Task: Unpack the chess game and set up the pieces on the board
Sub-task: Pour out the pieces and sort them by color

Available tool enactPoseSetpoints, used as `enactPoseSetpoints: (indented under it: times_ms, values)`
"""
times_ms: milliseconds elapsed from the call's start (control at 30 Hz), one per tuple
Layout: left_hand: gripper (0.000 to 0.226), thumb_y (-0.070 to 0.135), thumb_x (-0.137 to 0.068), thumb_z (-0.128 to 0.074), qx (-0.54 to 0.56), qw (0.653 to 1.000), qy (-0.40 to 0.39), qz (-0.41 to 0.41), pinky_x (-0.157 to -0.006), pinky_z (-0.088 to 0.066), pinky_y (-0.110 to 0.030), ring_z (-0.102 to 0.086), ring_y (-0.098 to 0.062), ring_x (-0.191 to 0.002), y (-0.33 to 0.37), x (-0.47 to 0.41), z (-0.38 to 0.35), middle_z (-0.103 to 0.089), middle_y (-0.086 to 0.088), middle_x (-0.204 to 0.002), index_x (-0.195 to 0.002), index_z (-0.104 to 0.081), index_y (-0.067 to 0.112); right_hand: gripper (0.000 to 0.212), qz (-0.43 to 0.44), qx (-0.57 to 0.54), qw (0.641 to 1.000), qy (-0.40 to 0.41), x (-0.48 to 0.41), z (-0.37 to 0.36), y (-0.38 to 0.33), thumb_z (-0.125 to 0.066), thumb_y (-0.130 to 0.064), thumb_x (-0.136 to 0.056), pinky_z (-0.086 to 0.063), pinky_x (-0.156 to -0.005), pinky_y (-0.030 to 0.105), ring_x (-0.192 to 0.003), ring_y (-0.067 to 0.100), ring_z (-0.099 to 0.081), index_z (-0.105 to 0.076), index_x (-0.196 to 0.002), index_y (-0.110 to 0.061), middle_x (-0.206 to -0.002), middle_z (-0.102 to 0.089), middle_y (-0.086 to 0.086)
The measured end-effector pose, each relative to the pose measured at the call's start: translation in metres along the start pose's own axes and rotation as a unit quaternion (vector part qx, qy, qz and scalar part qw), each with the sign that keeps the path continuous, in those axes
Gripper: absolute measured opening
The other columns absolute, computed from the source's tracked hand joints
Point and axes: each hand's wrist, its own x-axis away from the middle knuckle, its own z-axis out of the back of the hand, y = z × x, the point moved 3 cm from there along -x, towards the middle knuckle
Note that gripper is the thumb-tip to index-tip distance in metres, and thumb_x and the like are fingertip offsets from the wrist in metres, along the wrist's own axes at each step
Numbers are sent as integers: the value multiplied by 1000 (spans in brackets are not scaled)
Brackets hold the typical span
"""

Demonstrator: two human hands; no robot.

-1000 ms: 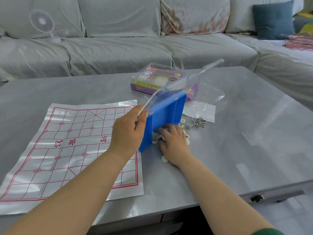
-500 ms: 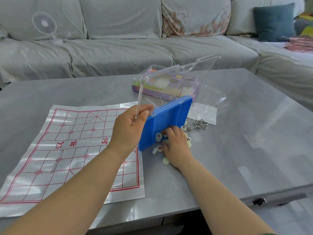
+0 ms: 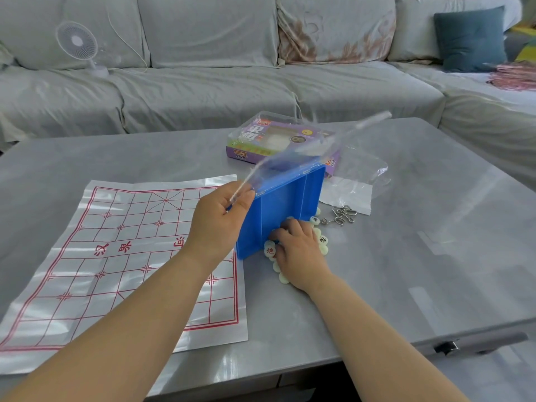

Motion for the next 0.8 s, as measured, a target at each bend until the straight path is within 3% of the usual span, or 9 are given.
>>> enactPoseSetpoints:
  times_ms: [100, 200, 300, 433, 533, 633, 733, 800]
  values:
    - [27, 13, -92, -45, -1, 1000, 10, 9, -72, -33, 7, -46, -1, -95, -5, -2, 1, -51, 17, -104, -113, -54, 27, 41, -19, -22, 996, 80, 2, -1, 1, -29, -25, -70, -41, -77, 32, -77, 35, -55, -65, -72, -5, -81, -59, 14]
    - [26, 14, -93, -45, -6, 998, 48, 35, -71, -34, 5, -45, -4, -98, -13, -7, 4, -52, 11, -105, -114, -57, 24, 29, -29, -39, 993, 111, 5, 0, 2, -34, -20, -66, -47, -66, 32, -65, 31, -56, -59, -60, -7, -71, -57, 10]
    - [26, 15, -94, -44, -9, 994, 93, 52, -66, -32, 5, -49, -5, -87, -18, -14, 8, -57, 4, -100, -115, -60, 12, 26, -30, -47, 992, 113, 5, 1, 2, -36, -20, -65, -47, -68, 33, -68, 32, -58, -58, -61, -8, -76, -59, 10]
    - [27, 14, -95, -41, 28, 991, 114, 60, -77, -36, -4, -51, -6, -100, -19, -17, 12, -57, 8, -104, -115, -58, 11, 23, -17, -33, 991, 127, 5, 0, 3, -37, -21, -64, -50, -70, 32, -71, 29, -60, -57, -60, -10, -80, -63, 8]
    - [26, 14, -95, -42, 33, 990, 131, 52, -71, -37, 4, -52, -4, -98, -18, -17, 15, -58, 8, -102, -115, -58, 11, 24, -15, -23, 989, 143, 2, -4, 7, -37, -21, -66, -38, -73, 23, -76, 16, -43, -58, -60, -11, -71, -60, 4]
    - [26, 14, -94, -42, 32, 990, 135, 36, -69, -36, 6, -53, 1, -92, -16, -20, 18, -58, 8, -101, -114, -59, 11, 25, -17, -5, 988, 154, 1, -8, 9, -36, -20, -68, -30, -73, 26, -74, 14, -32, -58, -60, -11, -66, -58, 4]
    - [23, 13, -94, -44, 21, 994, 108, 9, -69, -36, 6, -53, 16, -82, -13, -20, 18, -57, 15, -95, -110, -59, 16, 24, -16, -6, 988, 153, 1, -4, 6, -36, -20, -67, -34, -71, 23, -75, 14, -37, -58, -62, -11, -65, -59, 3]
    - [22, 13, -93, -45, 4, 997, 77, -8, -67, -35, 4, -52, 14, -79, -10, -17, 13, -56, 19, -90, -108, -57, 25, 27, -28, -14, 990, 136, 2, -1, 4, -36, -21, -64, -45, -70, 27, -73, 20, -53, -60, -70, -10, -77, -62, 7]
